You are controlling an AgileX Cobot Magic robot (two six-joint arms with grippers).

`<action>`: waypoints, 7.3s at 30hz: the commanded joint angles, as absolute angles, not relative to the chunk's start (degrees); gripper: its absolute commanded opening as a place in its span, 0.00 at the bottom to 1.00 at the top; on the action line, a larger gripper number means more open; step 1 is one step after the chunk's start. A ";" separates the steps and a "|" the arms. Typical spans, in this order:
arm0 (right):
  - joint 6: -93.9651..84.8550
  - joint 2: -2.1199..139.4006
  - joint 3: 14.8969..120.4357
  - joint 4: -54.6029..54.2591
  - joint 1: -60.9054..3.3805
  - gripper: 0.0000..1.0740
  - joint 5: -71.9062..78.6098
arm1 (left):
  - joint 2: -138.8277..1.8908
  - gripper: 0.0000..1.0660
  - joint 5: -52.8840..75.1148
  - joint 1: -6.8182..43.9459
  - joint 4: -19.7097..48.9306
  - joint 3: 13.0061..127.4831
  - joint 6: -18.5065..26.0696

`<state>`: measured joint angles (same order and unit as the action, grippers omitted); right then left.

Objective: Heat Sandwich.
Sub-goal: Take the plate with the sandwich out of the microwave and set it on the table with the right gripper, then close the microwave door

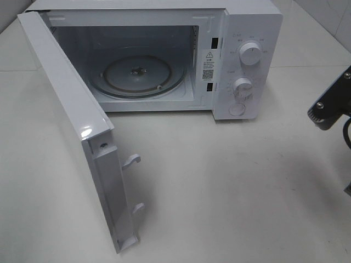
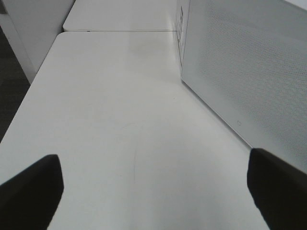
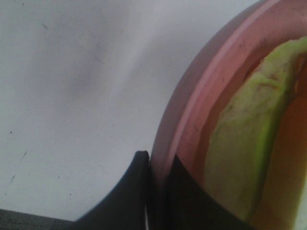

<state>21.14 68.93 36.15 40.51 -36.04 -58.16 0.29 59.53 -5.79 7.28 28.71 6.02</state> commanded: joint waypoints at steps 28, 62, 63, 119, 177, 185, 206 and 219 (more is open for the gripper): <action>39.99 88.58 40.79 48.82 -23.32 0.00 -44.69 | 1.55 0.92 59.24 -5.96 7.51 28.53 5.61; 54.09 106.40 40.79 59.76 -17.88 0.00 -33.46 | 1.55 0.92 59.24 -5.96 7.51 28.53 5.61; 54.09 106.40 40.79 59.76 -17.88 0.00 -33.46 | 1.55 0.92 59.24 -5.96 7.51 28.53 5.61; 10.20 61.99 40.79 14.67 -18.11 0.71 -54.89 | 1.55 0.92 59.24 -5.96 7.51 28.53 5.61; 0.00 -1.78 28.76 6.25 -1.89 0.71 -59.36 | 1.55 0.92 59.24 -5.96 7.51 28.53 5.61; 0.46 -1.78 28.76 6.07 -1.26 0.71 -59.36 | 1.55 0.92 59.24 -5.96 7.51 28.53 5.61; 0.46 -1.78 28.88 6.07 -1.26 0.71 -59.36 | 1.55 0.92 59.24 -5.96 7.51 28.53 5.61; 0.46 -1.78 28.88 6.07 -1.26 0.71 -59.36 | 1.55 0.92 59.24 -5.96 7.51 28.53 5.61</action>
<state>0.34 -0.23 28.76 5.96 -1.72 -59.53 0.29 59.53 -5.79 7.28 28.71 6.02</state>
